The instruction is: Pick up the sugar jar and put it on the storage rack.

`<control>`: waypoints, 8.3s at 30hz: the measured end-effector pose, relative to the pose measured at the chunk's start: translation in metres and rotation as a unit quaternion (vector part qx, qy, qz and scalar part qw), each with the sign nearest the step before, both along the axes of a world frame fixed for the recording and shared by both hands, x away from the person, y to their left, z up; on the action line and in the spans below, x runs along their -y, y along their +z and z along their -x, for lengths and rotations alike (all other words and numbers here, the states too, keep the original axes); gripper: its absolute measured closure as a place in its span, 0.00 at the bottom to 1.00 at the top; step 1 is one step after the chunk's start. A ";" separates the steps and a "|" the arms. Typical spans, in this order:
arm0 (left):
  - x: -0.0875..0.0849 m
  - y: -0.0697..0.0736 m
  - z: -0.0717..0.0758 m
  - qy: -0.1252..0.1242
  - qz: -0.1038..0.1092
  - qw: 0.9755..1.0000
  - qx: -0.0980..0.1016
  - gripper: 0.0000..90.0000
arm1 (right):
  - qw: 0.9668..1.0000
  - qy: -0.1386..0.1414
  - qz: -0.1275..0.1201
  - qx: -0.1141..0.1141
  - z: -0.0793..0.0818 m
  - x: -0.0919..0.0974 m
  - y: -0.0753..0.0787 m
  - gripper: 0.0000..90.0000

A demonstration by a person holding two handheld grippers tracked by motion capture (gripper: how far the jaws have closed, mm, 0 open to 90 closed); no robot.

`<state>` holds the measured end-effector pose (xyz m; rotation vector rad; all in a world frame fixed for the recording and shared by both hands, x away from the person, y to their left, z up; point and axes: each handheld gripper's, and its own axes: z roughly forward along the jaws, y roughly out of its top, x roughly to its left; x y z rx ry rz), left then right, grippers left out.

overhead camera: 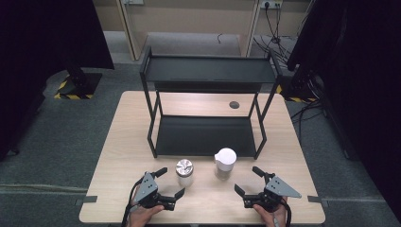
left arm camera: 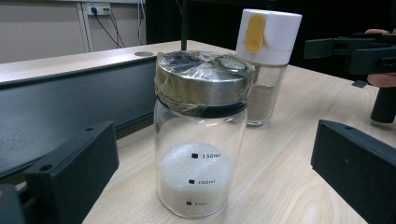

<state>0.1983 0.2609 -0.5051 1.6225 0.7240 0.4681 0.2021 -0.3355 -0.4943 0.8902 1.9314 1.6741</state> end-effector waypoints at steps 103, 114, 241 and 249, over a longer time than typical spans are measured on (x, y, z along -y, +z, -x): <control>0.045 0.008 -0.036 0.015 -0.055 0.998 -0.011 0.34 | 1.000 -0.004 -0.018 -0.009 -0.002 0.001 -0.005 0.01; 0.043 0.014 -0.037 0.017 -0.050 0.998 -0.021 0.34 | 1.000 -0.004 -0.019 -0.009 -0.001 0.002 -0.005 0.01; 0.074 0.326 -0.156 0.107 -0.035 0.993 0.044 0.34 | 0.999 -0.004 -0.040 -0.025 -0.007 0.006 -0.009 0.01; 0.080 0.326 -0.173 0.134 -0.039 0.990 0.033 0.34 | 0.999 -0.004 -0.040 -0.025 -0.007 0.007 -0.009 0.00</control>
